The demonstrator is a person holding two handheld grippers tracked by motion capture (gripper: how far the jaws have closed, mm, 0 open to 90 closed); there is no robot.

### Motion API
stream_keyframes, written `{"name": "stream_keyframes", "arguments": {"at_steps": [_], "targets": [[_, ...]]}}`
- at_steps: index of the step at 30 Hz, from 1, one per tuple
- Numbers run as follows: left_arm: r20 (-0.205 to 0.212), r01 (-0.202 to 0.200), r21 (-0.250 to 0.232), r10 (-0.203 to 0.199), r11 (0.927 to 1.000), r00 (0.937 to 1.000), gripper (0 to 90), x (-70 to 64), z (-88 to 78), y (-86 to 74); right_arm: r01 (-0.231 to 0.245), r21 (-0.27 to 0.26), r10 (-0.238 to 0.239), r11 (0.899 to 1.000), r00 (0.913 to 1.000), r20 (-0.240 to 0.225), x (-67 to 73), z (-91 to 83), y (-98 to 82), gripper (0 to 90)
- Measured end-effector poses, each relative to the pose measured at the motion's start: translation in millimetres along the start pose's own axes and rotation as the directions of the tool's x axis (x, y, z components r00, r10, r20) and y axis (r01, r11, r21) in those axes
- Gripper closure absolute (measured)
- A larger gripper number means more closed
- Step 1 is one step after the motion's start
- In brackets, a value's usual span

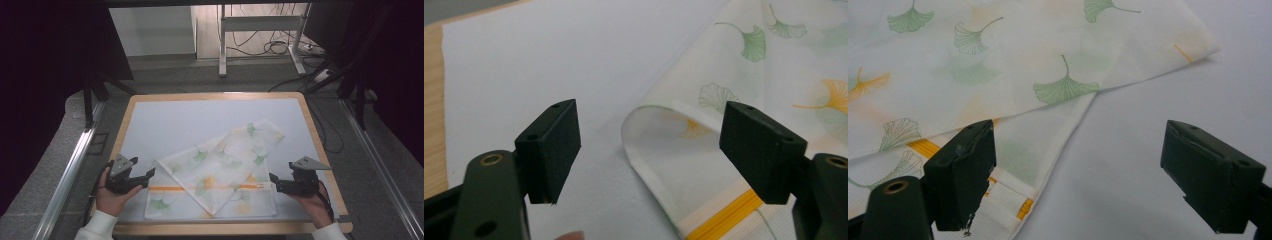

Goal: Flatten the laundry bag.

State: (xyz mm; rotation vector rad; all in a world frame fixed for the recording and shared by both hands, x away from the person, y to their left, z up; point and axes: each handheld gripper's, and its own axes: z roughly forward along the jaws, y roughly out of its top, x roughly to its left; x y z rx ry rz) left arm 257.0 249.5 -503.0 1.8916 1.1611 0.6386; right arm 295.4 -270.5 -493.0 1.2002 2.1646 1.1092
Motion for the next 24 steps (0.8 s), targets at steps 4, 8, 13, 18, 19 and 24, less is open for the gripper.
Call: {"name": "stream_keyframes", "arguments": {"at_steps": [4,8,13,18,19,24], "targets": [[-0.006,-0.036,0.030,0.036,0.9989,0.9993,24.5,-7.0,4.6,0.3,-0.005,-0.002,0.005,1.000,1.0000,-0.003,-1.3,-0.9,0.5,17.1],[-0.013,-0.059,0.032,0.059,0.9978,0.9982,24.1,-16.4,4.3,3.9,-0.012,0.008,0.012,1.000,0.9999,-0.004,-1.4,-2.2,-1.1,17.7],[0.016,-0.093,0.036,0.093,0.9950,0.9955,24.2,-27.5,7.6,7.5,0.004,0.008,-0.004,1.000,0.9999,-0.013,3.5,-3.3,0.4,18.2],[0.019,-0.111,0.064,0.110,0.9918,0.9938,24.0,-29.9,13.6,7.0,0.018,0.013,-0.018,1.000,0.9995,-0.028,5.8,-5.7,-1.1,21.3],[0.019,-0.107,0.065,0.106,0.9922,0.9942,24.1,-29.5,13.3,6.8,0.017,0.012,-0.017,1.000,0.9994,-0.029,5.4,-6.0,-0.8,22.2],[0.032,-0.081,0.061,0.079,0.9949,0.9964,24.0,-27.5,13.1,7.7,0.041,0.015,-0.040,0.999,0.9983,-0.043,6.1,-6.0,-0.2,32.9]]}}
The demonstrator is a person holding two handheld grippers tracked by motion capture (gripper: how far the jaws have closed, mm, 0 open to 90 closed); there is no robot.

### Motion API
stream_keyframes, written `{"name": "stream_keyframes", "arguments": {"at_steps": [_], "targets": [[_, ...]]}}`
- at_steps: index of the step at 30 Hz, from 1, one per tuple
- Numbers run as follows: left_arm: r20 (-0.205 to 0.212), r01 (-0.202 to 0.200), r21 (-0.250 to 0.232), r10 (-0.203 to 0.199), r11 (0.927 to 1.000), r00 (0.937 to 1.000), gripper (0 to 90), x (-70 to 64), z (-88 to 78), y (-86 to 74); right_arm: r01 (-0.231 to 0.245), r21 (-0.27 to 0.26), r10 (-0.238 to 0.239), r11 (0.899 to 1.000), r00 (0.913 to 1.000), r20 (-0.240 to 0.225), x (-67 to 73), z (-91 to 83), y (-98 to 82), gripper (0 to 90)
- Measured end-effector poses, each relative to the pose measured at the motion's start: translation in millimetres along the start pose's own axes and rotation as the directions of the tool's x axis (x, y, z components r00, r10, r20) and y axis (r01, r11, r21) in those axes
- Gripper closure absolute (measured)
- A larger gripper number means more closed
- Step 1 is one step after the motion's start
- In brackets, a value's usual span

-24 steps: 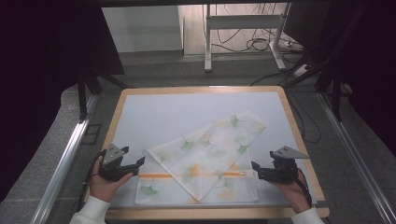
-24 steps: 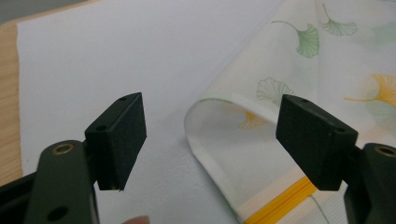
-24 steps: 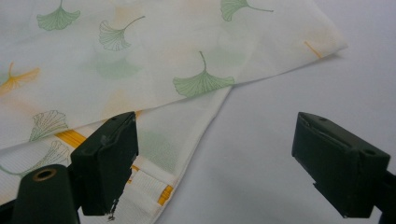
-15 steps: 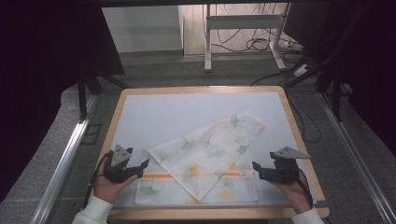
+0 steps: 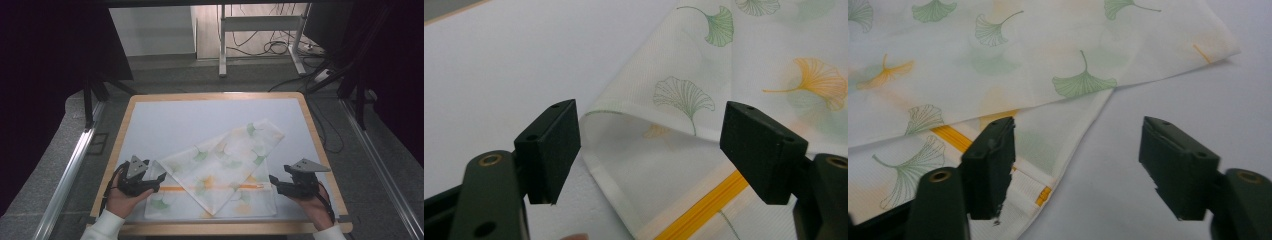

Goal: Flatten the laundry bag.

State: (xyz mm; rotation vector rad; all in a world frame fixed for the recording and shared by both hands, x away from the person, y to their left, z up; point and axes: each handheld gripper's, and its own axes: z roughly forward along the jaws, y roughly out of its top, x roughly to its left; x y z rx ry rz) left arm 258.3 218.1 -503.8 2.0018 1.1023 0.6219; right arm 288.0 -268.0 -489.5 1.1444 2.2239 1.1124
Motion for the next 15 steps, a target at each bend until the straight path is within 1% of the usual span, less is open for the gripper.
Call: {"name": "stream_keyframes", "arguments": {"at_steps": [1,2,3,4,5,6,7,8,9,10,15], "targets": [[0.000,0.000,0.000,0.000,1.0000,1.0000,24.0,0.0,0.0,0.0,0.000,0.000,0.000,1.000,1.0000,0.000,0.0,0.0,0.0,32.9],[0.007,-0.004,0.004,0.004,1.0000,1.0000,24.0,-1.8,1.6,1.5,0.007,0.001,-0.007,1.000,0.9999,-0.009,0.0,-0.4,0.0,38.9],[0.007,-0.004,0.004,0.004,1.0000,1.0000,23.9,-1.8,1.6,1.5,0.007,0.001,-0.007,1.000,0.9999,-0.009,0.0,-0.4,0.0,38.9],[0.014,-0.017,0.004,0.017,0.9998,0.9997,23.9,-4.4,2.6,3.4,0.012,0.001,-0.012,1.000,0.9997,-0.022,0.3,-1.5,0.0,45.2],[0.014,-0.017,0.004,0.017,0.9998,0.9997,23.8,-4.4,2.6,3.4,0.012,0.001,-0.012,1.000,0.9997,-0.022,0.3,-1.5,0.0,45.2],[0.019,-0.027,0.004,0.027,0.9996,0.9994,23.7,-6.9,3.5,4.9,0.016,-0.001,-0.016,1.000,0.9993,-0.032,0.6,-2.4,-0.1,51.4],[0.019,-0.027,0.004,0.027,0.9996,0.9994,23.6,-6.9,3.5,4.9,0.016,-0.001,-0.016,1.000,0.9993,-0.032,0.6,-2.4,-0.1,51.4],[0.027,-0.036,0.008,0.036,0.9993,0.9990,23.5,-8.8,5.3,5.3,0.027,-0.003,-0.027,1.000,0.9992,-0.030,1.1,-3.9,-0.3,55.5],[0.027,-0.036,0.008,0.036,0.9993,0.9990,23.4,-8.8,5.3,5.3,0.027,-0.003,-0.027,1.000,0.9992,-0.030,1.1,-3.9,-0.3,55.5],[0.028,-0.046,0.013,0.046,0.9989,0.9986,23.4,-9.4,6.4,5.2,0.030,-0.005,-0.030,1.000,0.9991,-0.029,1.3,-4.5,-0.3,56.4],[0.033,-0.051,0.020,0.050,0.9985,0.9982,23.1,-9.8,7.3,4.6,0.040,-0.002,-0.040,0.999,0.9985,-0.037,1.6,-4.9,-0.1,60.3]]}}
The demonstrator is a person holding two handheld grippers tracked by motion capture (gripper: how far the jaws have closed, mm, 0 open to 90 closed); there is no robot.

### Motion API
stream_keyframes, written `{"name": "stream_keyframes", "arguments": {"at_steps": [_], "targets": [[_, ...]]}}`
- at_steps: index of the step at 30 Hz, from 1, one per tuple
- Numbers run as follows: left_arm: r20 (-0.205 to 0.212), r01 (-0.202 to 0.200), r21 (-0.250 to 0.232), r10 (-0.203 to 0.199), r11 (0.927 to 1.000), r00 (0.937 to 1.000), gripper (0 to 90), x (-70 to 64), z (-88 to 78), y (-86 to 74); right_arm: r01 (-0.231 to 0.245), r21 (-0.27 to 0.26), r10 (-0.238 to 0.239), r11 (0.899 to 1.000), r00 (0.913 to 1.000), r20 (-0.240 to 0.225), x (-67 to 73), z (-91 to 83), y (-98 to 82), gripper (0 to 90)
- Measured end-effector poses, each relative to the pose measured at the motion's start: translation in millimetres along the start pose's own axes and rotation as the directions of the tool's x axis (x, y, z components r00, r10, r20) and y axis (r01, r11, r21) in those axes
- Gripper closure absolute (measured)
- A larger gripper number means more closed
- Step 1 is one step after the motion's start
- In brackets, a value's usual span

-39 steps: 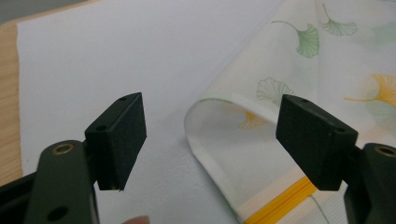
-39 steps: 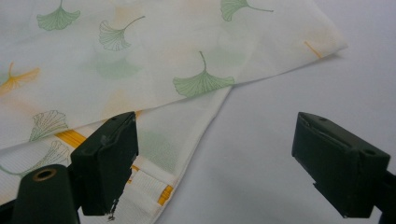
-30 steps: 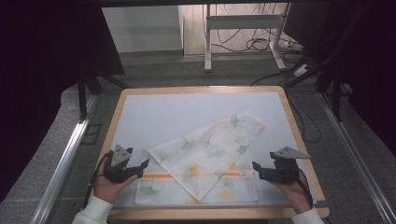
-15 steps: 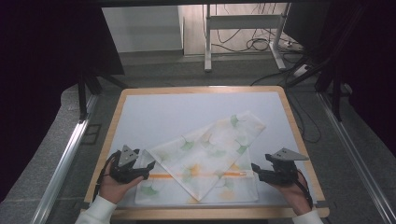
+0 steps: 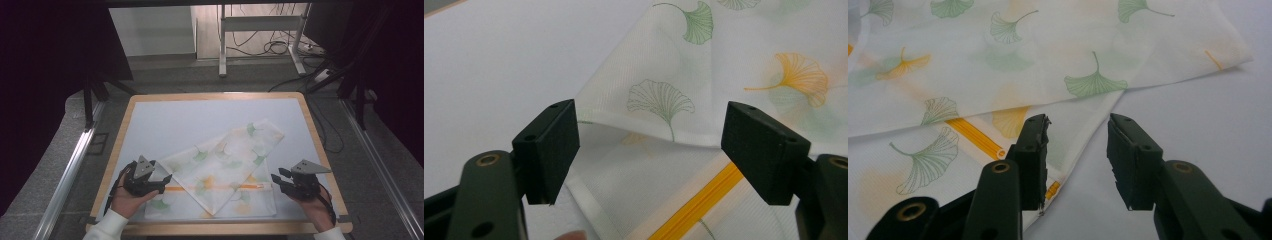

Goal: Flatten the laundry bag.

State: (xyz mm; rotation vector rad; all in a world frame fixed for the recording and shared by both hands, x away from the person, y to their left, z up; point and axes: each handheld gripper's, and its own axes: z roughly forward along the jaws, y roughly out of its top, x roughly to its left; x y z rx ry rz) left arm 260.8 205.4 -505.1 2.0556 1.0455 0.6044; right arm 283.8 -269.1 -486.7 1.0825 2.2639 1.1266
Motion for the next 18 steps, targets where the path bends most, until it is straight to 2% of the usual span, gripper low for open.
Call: {"name": "stream_keyframes", "arguments": {"at_steps": [5,7,8,9,10,11,18], "targets": [[0.002,0.001,-0.010,-0.001,0.9999,1.0000,23.3,-1.8,-1.2,1.2,0.014,0.011,-0.013,1.000,0.9998,-0.012,1.4,1.3,-0.4,68.2],[0.014,-0.008,-0.009,0.008,0.9999,0.9999,23.3,-6.2,-0.5,2.9,0.015,0.014,-0.015,1.000,0.9993,-0.034,1.7,0.6,-0.4,78.3],[0.014,-0.008,-0.009,0.008,0.9999,0.9999,23.2,-6.2,-0.5,2.9,0.015,0.014,-0.015,1.000,0.9993,-0.034,1.7,0.6,-0.4,78.3],[0.027,-0.020,-0.008,0.021,0.9998,0.9994,23.2,-10.7,0.6,4.7,0.017,0.017,-0.016,1.000,0.9986,-0.051,2.0,0.5,-0.3,83.3],[0.027,-0.020,-0.008,0.021,0.9998,0.9994,23.2,-10.7,0.6,4.7,0.017,0.017,-0.016,1.000,0.9986,-0.051,2.0,0.5,-0.3,83.3],[0.040,-0.035,-0.009,0.035,0.9994,0.9986,23.2,-15.8,1.3,6.9,0.024,0.023,-0.023,0.999,0.9979,-0.061,2.9,0.8,-0.2,87.7],[0.074,-0.071,-0.008,0.072,0.9974,0.9947,23.2,-28.8,4.2,12.1,0.043,0.032,-0.040,0.999,0.9961,-0.079,7.3,2.2,0.3,89.4]]}}
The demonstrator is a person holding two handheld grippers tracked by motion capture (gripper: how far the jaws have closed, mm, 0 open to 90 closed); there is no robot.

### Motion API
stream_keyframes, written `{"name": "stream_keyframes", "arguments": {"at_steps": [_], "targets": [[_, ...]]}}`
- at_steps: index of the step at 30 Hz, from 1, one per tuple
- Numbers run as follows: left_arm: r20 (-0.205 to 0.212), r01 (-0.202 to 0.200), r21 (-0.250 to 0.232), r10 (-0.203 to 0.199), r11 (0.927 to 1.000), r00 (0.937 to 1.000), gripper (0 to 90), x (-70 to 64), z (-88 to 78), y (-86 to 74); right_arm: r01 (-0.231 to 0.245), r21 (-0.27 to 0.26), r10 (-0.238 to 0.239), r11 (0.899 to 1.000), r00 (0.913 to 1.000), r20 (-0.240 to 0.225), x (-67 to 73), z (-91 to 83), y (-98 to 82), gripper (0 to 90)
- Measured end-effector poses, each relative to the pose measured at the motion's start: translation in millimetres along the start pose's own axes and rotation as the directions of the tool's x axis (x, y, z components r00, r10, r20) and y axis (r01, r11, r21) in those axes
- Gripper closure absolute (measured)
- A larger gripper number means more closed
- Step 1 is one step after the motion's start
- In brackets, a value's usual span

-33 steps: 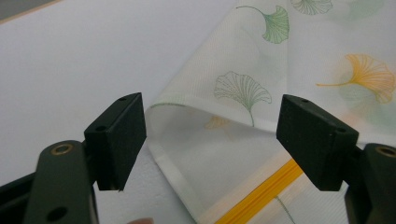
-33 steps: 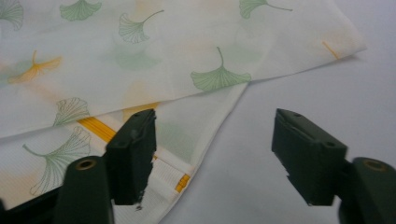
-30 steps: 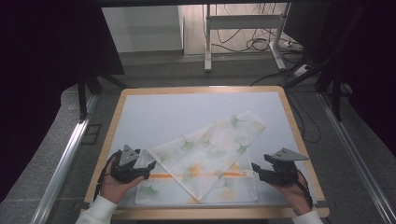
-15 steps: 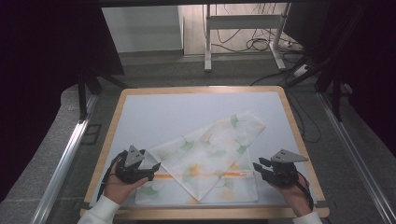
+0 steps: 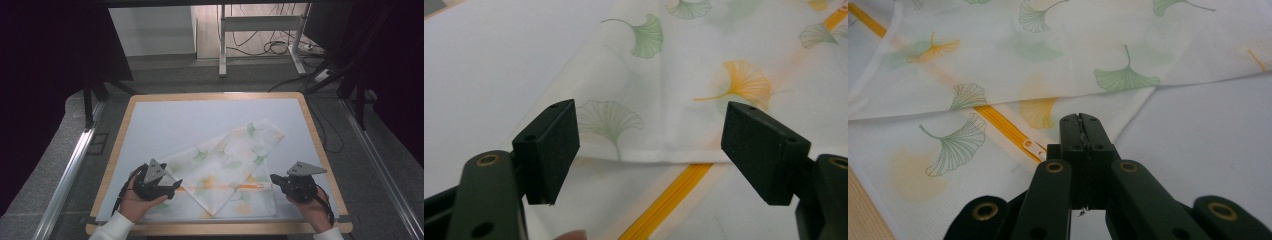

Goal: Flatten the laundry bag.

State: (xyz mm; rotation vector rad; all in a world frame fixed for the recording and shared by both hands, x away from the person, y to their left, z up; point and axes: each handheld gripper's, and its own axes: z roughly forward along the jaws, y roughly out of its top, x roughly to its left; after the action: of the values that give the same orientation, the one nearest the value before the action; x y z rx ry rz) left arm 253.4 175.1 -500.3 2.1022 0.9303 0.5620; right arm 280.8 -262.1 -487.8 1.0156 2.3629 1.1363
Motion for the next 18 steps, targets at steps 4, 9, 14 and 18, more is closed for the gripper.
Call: {"name": "stream_keyframes", "arguments": {"at_steps": [4,9,14,18], "targets": [[0.018,-0.018,0.014,0.017,0.9997,0.9997,23.2,-6.1,5.0,2.7,0.004,0.008,-0.004,1.000,1.0000,-0.008,1.3,2.0,-0.6,89.4],[0.048,-0.037,0.024,0.036,0.9990,0.9982,23.3,-15.3,9.4,6.2,0.011,0.022,-0.011,1.000,0.9996,-0.024,5.6,7.0,-1.4,89.4],[0.080,-0.057,0.010,0.056,0.9983,0.9952,24.0,-28.3,10.3,10.6,0.021,0.029,-0.019,0.999,0.9991,-0.037,9.8,9.9,-1.2,89.3],[0.110,-0.074,0.022,0.071,0.9970,0.9914,24.0,-37.5,15.6,12.8,0.025,0.035,-0.023,0.999,0.9986,-0.047,13.2,12.7,-1.2,89.3]]}}
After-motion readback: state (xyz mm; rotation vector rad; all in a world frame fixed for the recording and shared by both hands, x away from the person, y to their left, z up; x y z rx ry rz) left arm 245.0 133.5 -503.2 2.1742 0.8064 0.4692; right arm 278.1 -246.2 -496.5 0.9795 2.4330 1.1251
